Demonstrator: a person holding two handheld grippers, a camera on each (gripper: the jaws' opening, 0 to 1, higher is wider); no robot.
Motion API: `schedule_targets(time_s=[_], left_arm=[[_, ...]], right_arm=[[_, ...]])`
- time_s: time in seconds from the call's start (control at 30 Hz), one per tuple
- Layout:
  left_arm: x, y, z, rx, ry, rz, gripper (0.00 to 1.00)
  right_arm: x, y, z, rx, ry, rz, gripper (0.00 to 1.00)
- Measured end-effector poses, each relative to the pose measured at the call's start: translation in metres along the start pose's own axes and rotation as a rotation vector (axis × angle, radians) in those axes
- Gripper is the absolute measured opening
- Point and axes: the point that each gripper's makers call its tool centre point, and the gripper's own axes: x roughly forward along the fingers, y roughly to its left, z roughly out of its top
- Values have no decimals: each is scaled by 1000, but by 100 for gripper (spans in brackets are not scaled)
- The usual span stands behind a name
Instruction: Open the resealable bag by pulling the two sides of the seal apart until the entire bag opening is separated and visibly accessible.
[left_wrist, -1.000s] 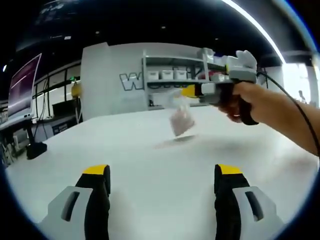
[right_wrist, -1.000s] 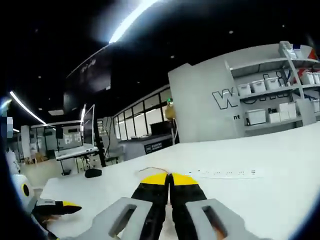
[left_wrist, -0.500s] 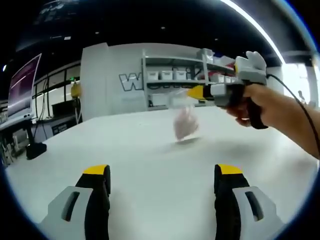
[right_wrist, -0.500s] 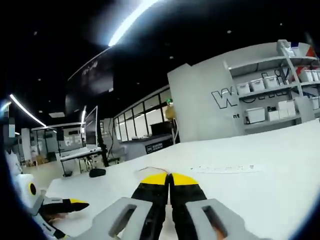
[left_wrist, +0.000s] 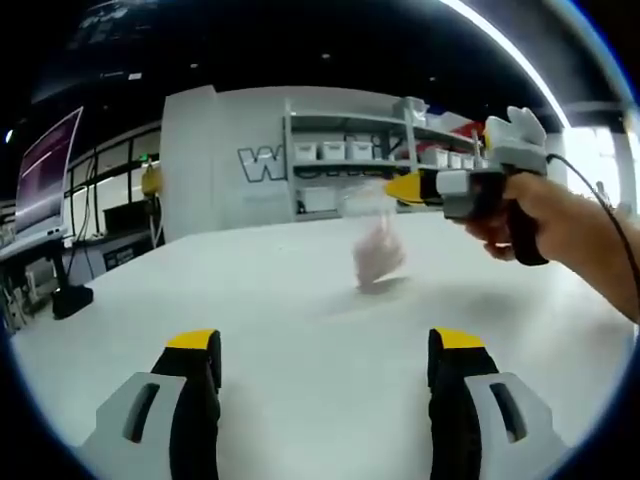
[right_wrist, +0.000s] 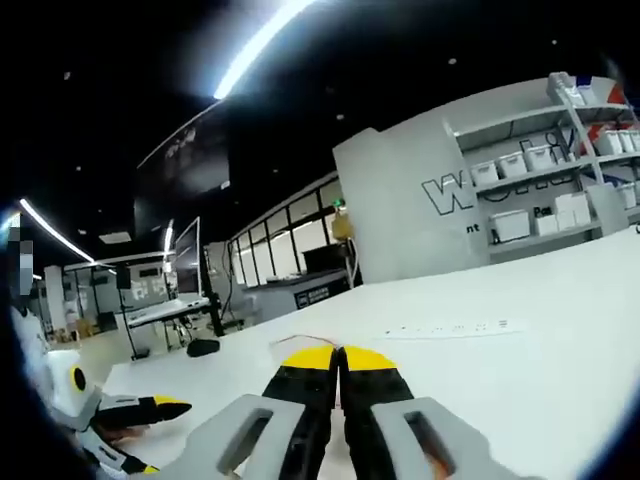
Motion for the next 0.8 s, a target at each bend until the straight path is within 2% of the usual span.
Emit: schedule_targets(time_s=[0.8], left_arm=[[-1, -2, 1, -4, -7, -15, 84]], right_arm=[[-34, 18, -2, 76, -48, 13, 0]])
